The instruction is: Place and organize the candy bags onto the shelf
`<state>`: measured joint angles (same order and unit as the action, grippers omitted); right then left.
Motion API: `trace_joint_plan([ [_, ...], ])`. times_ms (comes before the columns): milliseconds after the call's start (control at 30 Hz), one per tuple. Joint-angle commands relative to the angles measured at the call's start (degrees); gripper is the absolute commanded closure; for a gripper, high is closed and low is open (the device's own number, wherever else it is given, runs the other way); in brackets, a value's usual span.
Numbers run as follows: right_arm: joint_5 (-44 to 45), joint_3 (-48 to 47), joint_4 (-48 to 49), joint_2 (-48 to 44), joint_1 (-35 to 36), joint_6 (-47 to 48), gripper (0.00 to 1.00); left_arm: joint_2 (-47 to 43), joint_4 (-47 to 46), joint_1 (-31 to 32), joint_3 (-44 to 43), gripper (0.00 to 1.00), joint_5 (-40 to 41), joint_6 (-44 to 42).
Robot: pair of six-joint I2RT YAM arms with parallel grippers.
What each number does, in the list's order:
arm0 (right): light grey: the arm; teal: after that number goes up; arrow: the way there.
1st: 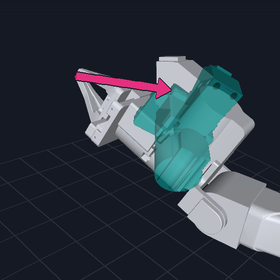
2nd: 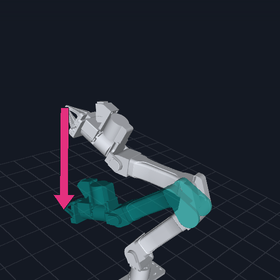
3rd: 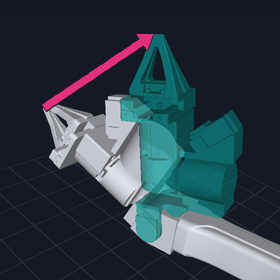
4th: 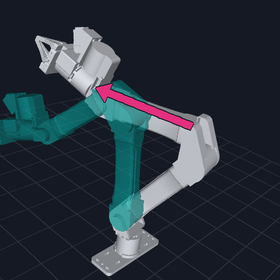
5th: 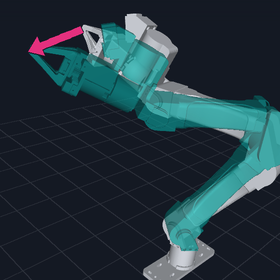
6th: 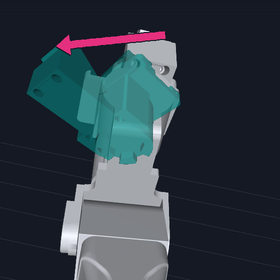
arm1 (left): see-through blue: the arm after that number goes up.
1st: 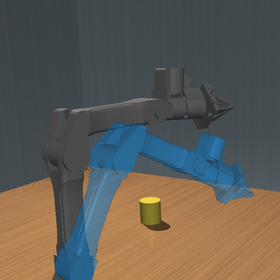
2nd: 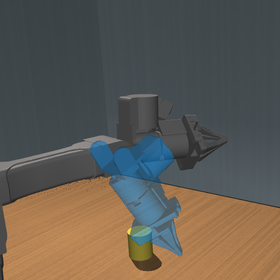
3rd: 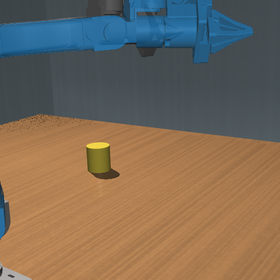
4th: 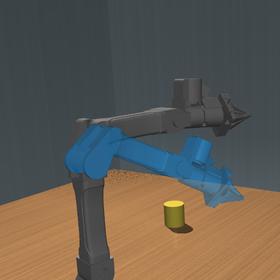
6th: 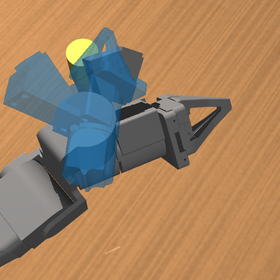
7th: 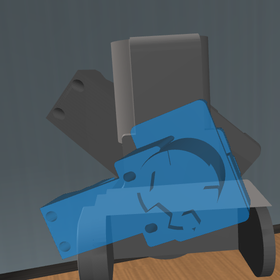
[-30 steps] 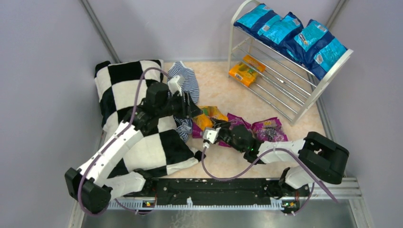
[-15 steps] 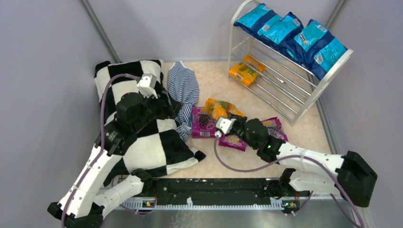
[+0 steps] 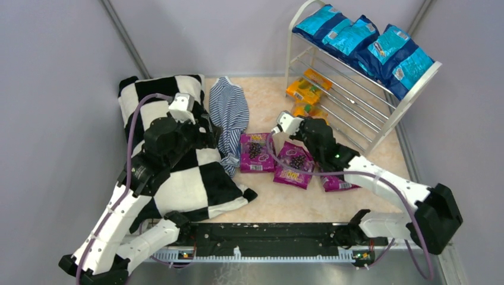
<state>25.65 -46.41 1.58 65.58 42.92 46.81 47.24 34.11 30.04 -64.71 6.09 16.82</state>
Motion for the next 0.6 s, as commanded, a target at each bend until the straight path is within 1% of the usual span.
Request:
trace_joint_plan([
  [0,9.2,-5.5,4.8,7.0,-2.7,4.7,1.0,-0.9,-2.6,-0.2,1.2,0.13,3.4,-3.2],
  [133,14.1,-8.6,7.7,15.6,-4.7,5.4,1.0,-1.8,-3.7,-0.2,2.9,0.11,4.4,-4.2],
  [233,20.5,-9.5,12.5,22.2,-5.3,10.9,1.0,-2.2,-4.4,-0.2,4.0,0.1,4.7,-4.4],
  [300,23.2,-9.6,16.2,24.7,-5.9,14.1,1.0,-2.6,-5.0,-0.2,4.9,0.09,4.7,-4.7],
  [467,27.6,-10.4,23.1,29.0,-8.8,18.0,1.0,-3.3,-6.8,0.3,7.3,0.09,5.3,-5.0],
  [567,29.9,-9.5,30.8,31.6,-10.7,23.1,1.0,-3.5,-7.4,1.2,8.7,0.09,7.0,-5.3],
])
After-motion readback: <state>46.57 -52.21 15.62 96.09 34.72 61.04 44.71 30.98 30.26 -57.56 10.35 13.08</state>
